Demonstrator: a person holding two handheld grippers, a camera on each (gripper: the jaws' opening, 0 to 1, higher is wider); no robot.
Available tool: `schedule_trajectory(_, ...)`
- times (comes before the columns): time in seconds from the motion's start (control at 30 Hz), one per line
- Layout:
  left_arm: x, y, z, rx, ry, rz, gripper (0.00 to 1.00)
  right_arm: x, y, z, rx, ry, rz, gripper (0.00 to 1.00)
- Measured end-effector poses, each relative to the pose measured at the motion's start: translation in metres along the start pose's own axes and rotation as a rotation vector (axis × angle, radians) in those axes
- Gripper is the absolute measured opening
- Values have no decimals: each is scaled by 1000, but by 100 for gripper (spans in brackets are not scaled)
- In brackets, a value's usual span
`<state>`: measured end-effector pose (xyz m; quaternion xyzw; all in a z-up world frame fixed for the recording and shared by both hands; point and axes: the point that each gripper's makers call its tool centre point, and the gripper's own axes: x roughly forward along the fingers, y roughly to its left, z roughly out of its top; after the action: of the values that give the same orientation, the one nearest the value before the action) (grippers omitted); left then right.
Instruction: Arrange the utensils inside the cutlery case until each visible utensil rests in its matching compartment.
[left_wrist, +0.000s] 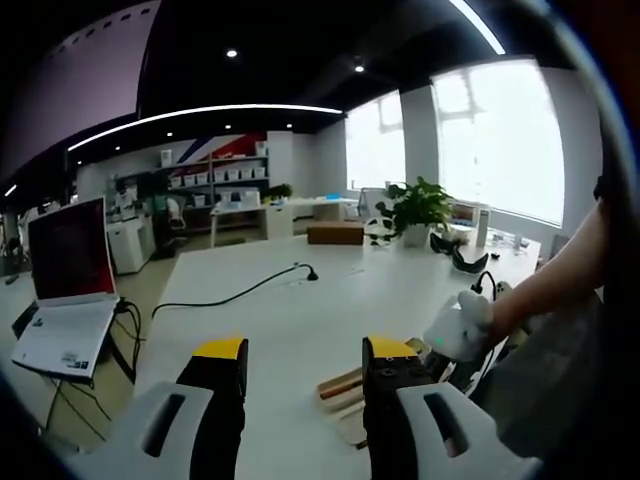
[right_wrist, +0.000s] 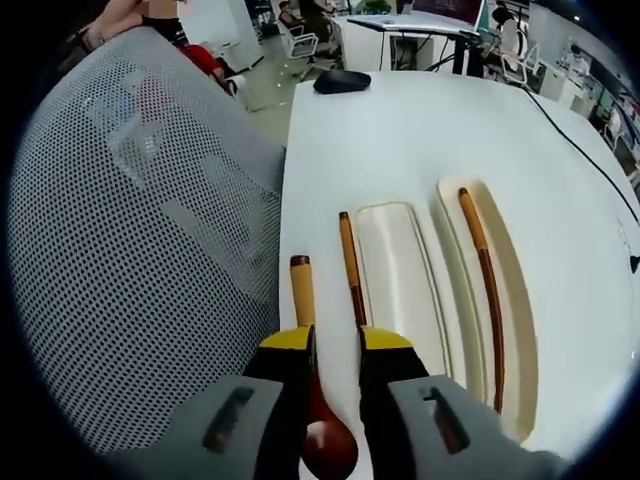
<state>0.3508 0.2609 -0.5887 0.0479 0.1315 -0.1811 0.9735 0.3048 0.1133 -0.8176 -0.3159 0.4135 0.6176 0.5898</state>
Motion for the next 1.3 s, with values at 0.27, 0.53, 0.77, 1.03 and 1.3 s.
schedule_trajectory(0.27, 0, -1, -1, 4, 3, -2, 47, 2, -2, -5, -15, 24, -8, 15)
schedule_trajectory(0.53, 0, -1, -1, 7, 7, -6, 47, 2, -3, -5, -27, 28, -17, 14)
schedule_trajectory(0.77, 0, -2, -2, 8, 9, -7, 47, 3, 0, -5, -45, 33, -8, 14)
schedule_trajectory(1.03, 0, -1, -1, 7, 9, -4, 47, 1, -1, -4, -50, 33, -12, 13)
schedule_trajectory(1.3, 1, -1, -2, 6, 10, -5, 47, 1, -1, -1, -46, 18, -14, 13)
